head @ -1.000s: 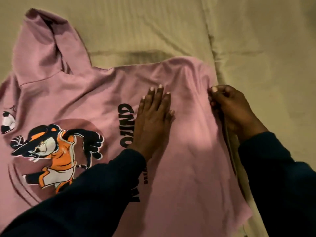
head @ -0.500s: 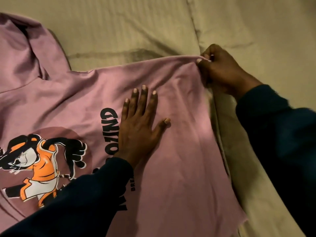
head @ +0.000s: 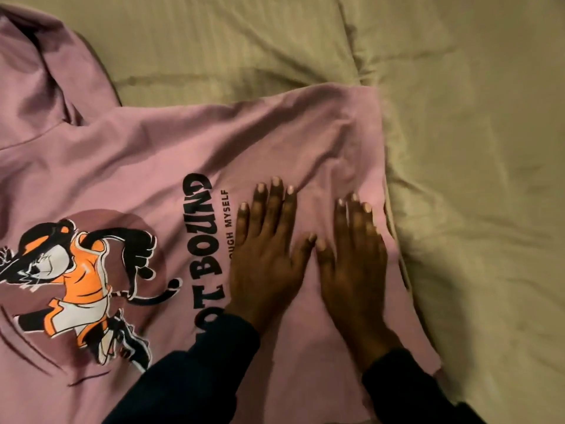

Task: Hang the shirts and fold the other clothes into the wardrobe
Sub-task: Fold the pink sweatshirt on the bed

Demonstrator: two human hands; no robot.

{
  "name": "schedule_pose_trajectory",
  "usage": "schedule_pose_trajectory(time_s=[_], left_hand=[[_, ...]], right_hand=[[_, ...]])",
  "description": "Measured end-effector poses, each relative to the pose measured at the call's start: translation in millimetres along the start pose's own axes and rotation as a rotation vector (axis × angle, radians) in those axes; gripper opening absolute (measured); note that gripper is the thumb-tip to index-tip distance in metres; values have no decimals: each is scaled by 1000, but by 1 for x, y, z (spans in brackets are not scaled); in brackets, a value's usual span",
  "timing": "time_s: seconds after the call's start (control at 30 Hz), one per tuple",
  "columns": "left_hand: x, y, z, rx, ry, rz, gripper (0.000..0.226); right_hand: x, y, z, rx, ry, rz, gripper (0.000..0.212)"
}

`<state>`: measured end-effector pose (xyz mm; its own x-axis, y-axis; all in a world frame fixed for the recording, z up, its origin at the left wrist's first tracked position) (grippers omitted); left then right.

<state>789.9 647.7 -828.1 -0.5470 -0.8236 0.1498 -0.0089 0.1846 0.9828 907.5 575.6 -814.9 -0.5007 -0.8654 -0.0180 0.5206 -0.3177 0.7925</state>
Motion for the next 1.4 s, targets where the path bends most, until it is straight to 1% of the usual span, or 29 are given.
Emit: schedule_pose_trajectory(time_s=[0.03,0.1,0.17,0.23,0.27,0.33,0.47,0.5,0.63,0.67,0.73,0.77,0.83,0.87,0.9,0.93,0.97,1.0,1.03,1.07,1.1,1.13,1.17,1.2,1.23,1.27,1.3,1.37,1.4], left_hand=[[-1,-4,-1,-8,8,1,69],[-3,-1,-4,15,59,-9,69],[4,6,-15,78,61,-30,67],[19,5,-30,107,-9,-20,64],[26,2,-35,90,-40,-16,63],[33,-6,-39,22,-77,-28,62],[31,-11,-38,-32,-61,-89,62],[31,-12,-39,-42,-66,-101,61],[30,-16,-39,-86,-71,-116,63],[30,-16,-39,-96,-73,-121,63],[30,-15,-40,-95,-79,-139,63],[31,-16,-39,-93,-81,-147,63],[32,-17,-39,-81,-75,-140,63],[31,-17,-39,-79,-70,-142,62],[31,-17,-38,-77,-76,-143,62],[31,-17,-39,-80,-95,-152,62],[32,-16,-39,-60,-120,-167,64],[34,-15,-38,7,-136,-195,65],[36,-11,-35,155,-118,-223,63],[36,-6,-29,438,-34,-212,59],[34,0,-20,750,101,-189,53],[32,8,-13,1014,246,-175,44],[28,20,-9,1183,354,-182,34],[20,32,-7,1270,419,-205,26],[12,45,-7,1255,427,-230,23],[4,58,-14,1161,355,-226,26],[-7,68,-27,976,226,-188,42],[-25,66,-63,370,-96,-61,80],[-29,59,-78,100,-190,-8,88]], right_hand=[[7,-5,-3,59,15,48,60],[2,-4,-1,16,-2,38,59],[-2,11,-1,-108,-31,-122,48],[9,26,-13,-70,-143,-322,32],[16,31,-21,-13,-221,-355,29],[30,38,-35,13,-337,-282,31],[31,50,-46,-208,-500,-82,30],[29,53,-45,-271,-518,-57,24],[24,64,-37,-447,-415,68,22],[25,68,-37,-444,-443,105,26],[32,72,-44,-488,-583,190,42],[36,71,-46,-577,-649,266,47],[39,73,-42,-836,-726,401,40],[39,75,-34,-959,-736,443,35],[40,77,-22,-1002,-700,465,36],[40,78,-8,-930,-588,474,41],[41,75,5,-765,-433,491,48],[48,66,21,-581,-290,536,57],[58,56,37,-408,-186,591,63],[68,50,51,-249,-149,631,68],[76,46,56,-105,-132,605,67],[78,51,58,5,-124,516,63],[79,53,54,86,-141,419,57],[80,57,51,149,-163,349,52],[81,59,47,192,-189,322,48],[83,56,45,214,-224,341,46],[87,54,46,205,-251,348,45],[95,53,53,107,-294,355,41],[98,50,51,8,-356,360,39]])
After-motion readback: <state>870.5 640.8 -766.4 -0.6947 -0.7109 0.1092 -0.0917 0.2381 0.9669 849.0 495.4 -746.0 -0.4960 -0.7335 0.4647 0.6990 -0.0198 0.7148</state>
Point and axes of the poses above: each hand's wrist, its own x-axis away from the middle knuckle, its own y-axis out of the back of the hand, z = x × y, the point moved 4 cm from there along -x, towards the middle knuckle, and after that the axes turned 13 degrees about -x, right-handed, at the moved point
